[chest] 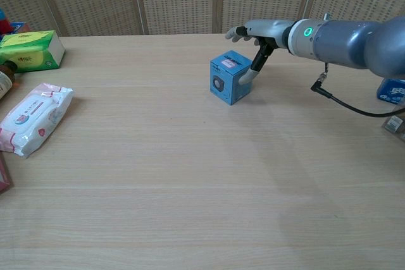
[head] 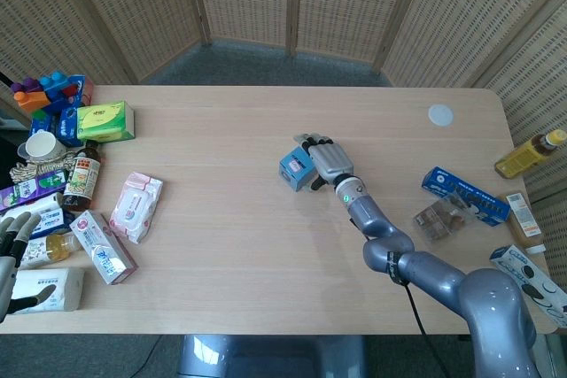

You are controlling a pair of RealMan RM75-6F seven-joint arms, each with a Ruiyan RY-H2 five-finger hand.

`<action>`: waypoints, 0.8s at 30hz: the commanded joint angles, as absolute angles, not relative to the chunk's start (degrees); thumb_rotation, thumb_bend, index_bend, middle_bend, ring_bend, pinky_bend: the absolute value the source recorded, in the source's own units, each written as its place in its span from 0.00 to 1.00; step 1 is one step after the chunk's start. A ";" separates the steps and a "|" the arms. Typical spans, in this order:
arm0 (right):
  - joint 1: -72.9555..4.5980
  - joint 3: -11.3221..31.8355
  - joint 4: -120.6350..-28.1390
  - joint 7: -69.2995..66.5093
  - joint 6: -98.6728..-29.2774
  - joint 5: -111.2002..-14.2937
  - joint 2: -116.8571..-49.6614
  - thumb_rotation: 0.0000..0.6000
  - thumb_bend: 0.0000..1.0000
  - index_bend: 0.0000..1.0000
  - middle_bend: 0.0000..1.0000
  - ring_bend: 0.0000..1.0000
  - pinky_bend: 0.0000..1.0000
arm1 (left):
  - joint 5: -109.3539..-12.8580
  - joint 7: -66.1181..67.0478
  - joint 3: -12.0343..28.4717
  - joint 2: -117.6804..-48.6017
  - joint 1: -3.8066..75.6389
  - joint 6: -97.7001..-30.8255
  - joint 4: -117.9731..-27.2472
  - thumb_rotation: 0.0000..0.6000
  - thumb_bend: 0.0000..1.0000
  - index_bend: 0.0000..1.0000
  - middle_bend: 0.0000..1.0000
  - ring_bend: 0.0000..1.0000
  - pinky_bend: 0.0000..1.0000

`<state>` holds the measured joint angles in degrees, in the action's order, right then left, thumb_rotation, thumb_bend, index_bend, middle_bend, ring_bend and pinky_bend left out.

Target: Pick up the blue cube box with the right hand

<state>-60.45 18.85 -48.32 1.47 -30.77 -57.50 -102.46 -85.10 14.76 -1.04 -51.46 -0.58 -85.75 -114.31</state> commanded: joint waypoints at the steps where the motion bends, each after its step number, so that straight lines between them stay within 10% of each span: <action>1: -61.28 19.41 -45.96 2.32 -30.73 -55.99 -104.24 1.00 0.17 0.00 0.00 0.00 0.00 | -85.28 14.47 -1.14 -51.33 -0.60 -85.80 -114.34 1.00 0.00 0.00 0.00 0.00 0.00; 24: -61.93 20.18 -36.42 1.82 -35.73 -56.82 -114.28 1.00 0.23 0.02 0.00 0.00 0.00 | -84.84 14.51 -1.23 -51.54 -0.26 -85.55 -114.14 1.00 0.00 0.00 0.00 0.00 0.00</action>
<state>-61.89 20.64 -37.01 1.54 -35.65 -56.29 -113.71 -84.83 14.51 -1.23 -51.53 -0.26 -85.56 -114.13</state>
